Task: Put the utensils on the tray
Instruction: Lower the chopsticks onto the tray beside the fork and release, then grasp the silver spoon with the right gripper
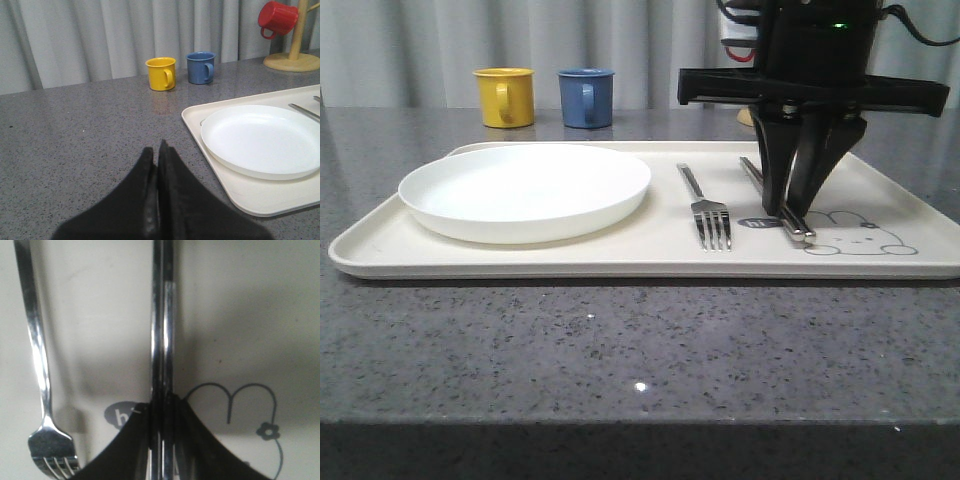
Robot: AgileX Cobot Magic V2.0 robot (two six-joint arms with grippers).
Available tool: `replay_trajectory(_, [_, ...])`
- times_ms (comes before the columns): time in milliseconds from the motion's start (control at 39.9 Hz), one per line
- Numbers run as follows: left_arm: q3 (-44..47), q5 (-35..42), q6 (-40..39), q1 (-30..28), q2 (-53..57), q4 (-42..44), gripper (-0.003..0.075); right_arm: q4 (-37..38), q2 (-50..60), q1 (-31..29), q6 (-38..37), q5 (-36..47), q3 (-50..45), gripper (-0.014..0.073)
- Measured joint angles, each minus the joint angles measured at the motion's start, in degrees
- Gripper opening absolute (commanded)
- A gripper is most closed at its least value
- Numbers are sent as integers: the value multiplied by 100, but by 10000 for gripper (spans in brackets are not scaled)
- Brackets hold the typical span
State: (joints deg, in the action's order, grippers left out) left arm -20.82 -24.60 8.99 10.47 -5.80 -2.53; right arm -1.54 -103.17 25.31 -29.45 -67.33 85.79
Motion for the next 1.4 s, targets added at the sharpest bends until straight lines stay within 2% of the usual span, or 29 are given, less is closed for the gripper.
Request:
replay_trajectory(225, [0,0,0,0,0,0,-18,-30,0,0,0,0,0,281])
replay_trajectory(401, [0,0,0,0,0,0,-18,17,0,-28,0,-217,181,291])
replay_trajectory(526, [0,0,0,0,0,0,-18,286,0,-212,315,-266,601,291])
replay_trajectory(726, [0,0,0,0,0,0,-18,423,432,-1000,1140,-277,747,302])
replay_trajectory(851, [0,0,0,0,0,0,-18,527,805,-1856,1643,-300,533,365])
replay_trajectory(1102, [0,0,0,0,0,-7,-18,699,921,-3546,2414,-349,343,361])
replay_trajectory(1227, [0,0,0,0,0,-7,-18,699,723,-3964,2612,-357,343,361])
replay_trajectory(1402, [0,0,0,0,0,-7,-18,733,315,-4054,2848,-295,334,361])
